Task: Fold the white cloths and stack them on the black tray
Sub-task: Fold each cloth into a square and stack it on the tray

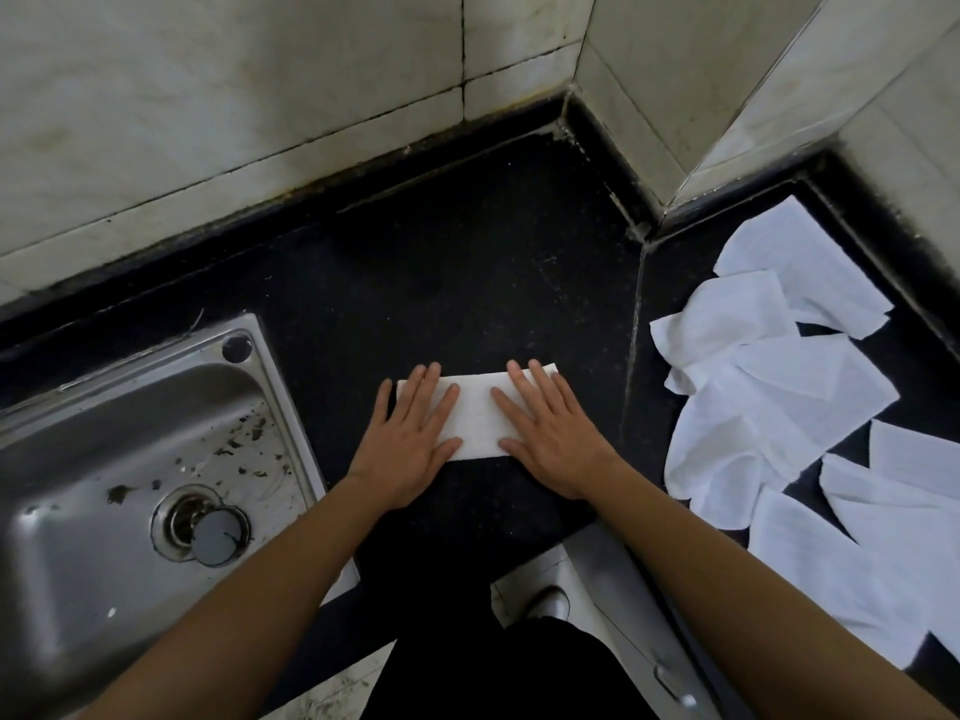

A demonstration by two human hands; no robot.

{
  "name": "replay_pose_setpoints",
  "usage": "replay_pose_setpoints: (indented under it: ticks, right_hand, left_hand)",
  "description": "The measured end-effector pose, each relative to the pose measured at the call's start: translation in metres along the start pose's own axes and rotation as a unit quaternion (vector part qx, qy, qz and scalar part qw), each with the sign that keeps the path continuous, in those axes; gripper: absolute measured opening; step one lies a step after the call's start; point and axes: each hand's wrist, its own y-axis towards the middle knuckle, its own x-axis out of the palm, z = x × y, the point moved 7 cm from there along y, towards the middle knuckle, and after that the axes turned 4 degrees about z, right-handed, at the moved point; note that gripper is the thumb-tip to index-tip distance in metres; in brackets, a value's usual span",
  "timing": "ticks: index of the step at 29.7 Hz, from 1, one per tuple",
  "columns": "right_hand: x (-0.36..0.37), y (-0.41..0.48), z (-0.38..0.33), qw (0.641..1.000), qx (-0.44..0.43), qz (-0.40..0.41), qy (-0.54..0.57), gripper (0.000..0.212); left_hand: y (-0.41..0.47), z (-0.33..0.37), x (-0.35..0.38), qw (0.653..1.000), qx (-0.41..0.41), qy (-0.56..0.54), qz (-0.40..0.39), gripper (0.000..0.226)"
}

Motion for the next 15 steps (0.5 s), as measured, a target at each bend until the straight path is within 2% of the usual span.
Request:
replay_pose_setpoints:
  ticks: [4, 15]
  right_hand:
    - [0.013, 0.005, 0.008, 0.998, 0.049, -0.043, 0.019, 0.075]
    - [0.017, -0.002, 0.005, 0.996, 0.055, -0.068, 0.009, 0.075]
  left_hand:
    - [0.002, -0.014, 0.013, 0.999, -0.034, -0.004, -0.039, 0.075]
    - [-0.009, -0.006, 0.019, 0.996, -0.048, -0.015, -0.070, 0.076]
